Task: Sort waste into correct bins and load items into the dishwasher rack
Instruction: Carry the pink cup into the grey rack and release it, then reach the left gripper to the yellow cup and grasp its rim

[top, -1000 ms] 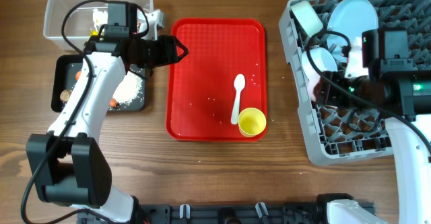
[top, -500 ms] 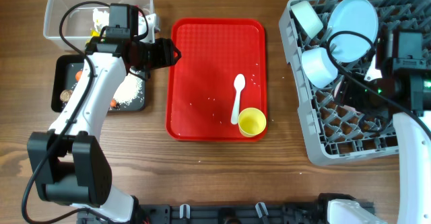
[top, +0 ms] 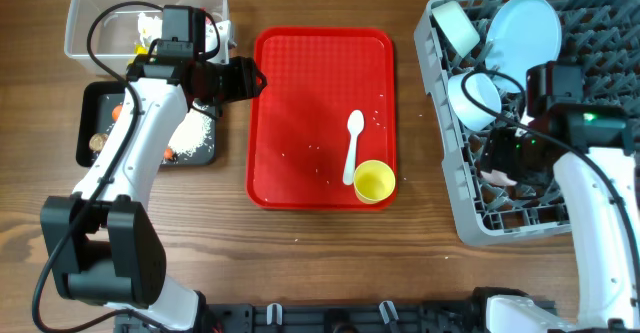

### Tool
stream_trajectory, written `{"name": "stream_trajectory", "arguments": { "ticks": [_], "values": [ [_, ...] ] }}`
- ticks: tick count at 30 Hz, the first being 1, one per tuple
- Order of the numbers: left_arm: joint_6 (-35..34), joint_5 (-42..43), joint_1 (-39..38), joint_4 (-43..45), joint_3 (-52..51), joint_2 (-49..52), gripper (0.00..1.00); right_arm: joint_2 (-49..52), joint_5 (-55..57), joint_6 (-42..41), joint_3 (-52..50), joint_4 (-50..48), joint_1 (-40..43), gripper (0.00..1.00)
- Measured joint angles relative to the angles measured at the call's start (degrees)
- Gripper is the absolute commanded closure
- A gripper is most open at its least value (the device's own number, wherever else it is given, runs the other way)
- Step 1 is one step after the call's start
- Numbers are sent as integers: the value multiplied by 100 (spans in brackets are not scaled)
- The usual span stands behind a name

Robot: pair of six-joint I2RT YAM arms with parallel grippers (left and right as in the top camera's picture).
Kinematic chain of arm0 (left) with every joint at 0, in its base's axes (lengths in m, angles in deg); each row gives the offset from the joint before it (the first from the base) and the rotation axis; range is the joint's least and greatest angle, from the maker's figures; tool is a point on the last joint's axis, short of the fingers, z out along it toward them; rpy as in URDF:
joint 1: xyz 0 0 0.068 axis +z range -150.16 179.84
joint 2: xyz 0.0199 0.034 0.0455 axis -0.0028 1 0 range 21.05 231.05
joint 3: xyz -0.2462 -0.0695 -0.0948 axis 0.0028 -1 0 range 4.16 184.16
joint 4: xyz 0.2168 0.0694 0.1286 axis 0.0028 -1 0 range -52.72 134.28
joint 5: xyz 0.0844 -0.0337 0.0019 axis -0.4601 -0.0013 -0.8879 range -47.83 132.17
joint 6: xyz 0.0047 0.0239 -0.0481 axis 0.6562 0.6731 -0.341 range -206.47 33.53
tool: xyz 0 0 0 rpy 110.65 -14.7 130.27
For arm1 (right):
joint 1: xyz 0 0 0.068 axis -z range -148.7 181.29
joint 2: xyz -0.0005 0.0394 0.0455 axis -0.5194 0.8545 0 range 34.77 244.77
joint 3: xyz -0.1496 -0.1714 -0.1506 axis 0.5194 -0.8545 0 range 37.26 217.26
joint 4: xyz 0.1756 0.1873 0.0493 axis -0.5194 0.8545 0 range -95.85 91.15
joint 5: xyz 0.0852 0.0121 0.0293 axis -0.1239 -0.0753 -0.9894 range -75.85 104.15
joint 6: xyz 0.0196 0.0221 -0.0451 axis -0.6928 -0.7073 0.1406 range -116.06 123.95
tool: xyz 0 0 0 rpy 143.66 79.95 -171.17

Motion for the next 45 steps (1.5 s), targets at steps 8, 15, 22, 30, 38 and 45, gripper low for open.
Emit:
{"name": "stream_trajectory", "arguments": {
  "ticks": [8,15,22,30,38,45],
  "values": [
    [0,-15,0,0,0,0,40,214,-22,-107,-258,-310,-2,36],
    [0,-15,0,0,0,0,39,527,-22,-479,-262,-323,0,36],
    [0,-15,0,-17,0,0,39,743,-22,-754,-286,-352,0,34],
    [0,-15,0,-20,0,0,39,835,-63,-911,-374,-424,0,0],
    [0,-15,0,-57,-2,0,33,852,-234,-925,-146,-66,0,0],
    [197,35,-142,-144,-4,0,25,850,-299,-872,1716,984,0,0]
  ]
}}
